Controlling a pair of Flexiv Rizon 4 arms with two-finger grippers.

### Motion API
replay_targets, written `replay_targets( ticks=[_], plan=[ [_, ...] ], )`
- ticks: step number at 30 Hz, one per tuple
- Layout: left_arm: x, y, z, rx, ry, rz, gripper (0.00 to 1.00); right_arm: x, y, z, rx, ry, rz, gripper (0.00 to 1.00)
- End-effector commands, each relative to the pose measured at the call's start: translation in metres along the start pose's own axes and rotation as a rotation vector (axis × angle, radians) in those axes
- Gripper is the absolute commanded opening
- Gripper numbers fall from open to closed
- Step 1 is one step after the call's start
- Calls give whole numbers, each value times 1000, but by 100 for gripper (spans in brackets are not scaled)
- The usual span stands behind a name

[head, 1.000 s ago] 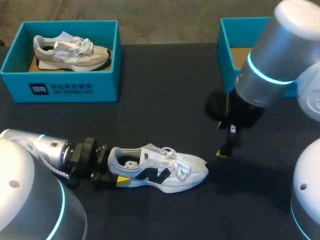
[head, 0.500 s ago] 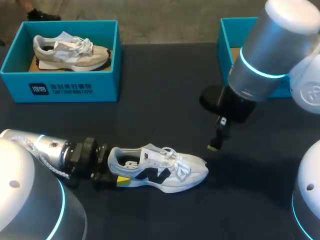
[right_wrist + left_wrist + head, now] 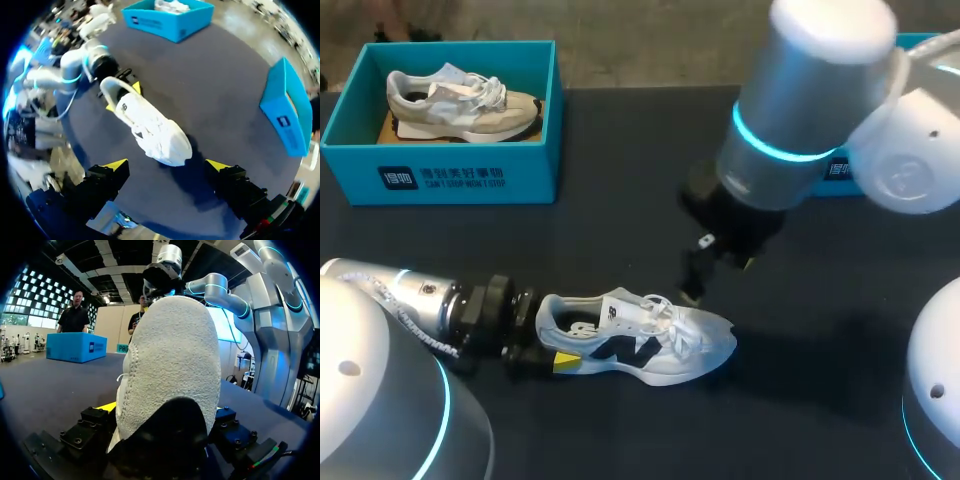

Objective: Take the shoe out of the shoebox, open the shoe tongue, remove and reinsert the insole, then place the shoe into the shoebox

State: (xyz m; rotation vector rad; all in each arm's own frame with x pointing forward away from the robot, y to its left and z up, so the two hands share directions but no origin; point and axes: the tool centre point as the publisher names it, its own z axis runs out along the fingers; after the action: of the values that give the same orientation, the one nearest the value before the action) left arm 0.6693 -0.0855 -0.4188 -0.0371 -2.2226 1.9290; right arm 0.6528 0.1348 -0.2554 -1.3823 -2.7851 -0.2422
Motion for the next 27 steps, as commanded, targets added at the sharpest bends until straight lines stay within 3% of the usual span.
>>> replay_targets(
  ticks=[1, 7, 11, 14, 20, 27],
  plan=[
    [-1, 1, 2, 0, -4, -1, 0, 7, 12, 14, 28, -7, 338, 100],
    [-1, 1, 2, 0, -4, -1, 0, 7, 12, 14, 28, -7, 338, 100],
    [-1, 1, 2, 0, -4, -1, 0, 27, 17, 15, 32, -105, 521, 100],
    [-1, 1, 2, 0, -4, -1, 0, 41, 20, 19, 22, -134, 555, 100],
    [-1, 1, 2, 0, -4, -1, 0, 70, 34, 28, 85, -250, 622, 100],
    [-1, 1, 2, 0, -4, -1, 0, 88, 55, 36, 106, -337, 625, 100]
  ],
)
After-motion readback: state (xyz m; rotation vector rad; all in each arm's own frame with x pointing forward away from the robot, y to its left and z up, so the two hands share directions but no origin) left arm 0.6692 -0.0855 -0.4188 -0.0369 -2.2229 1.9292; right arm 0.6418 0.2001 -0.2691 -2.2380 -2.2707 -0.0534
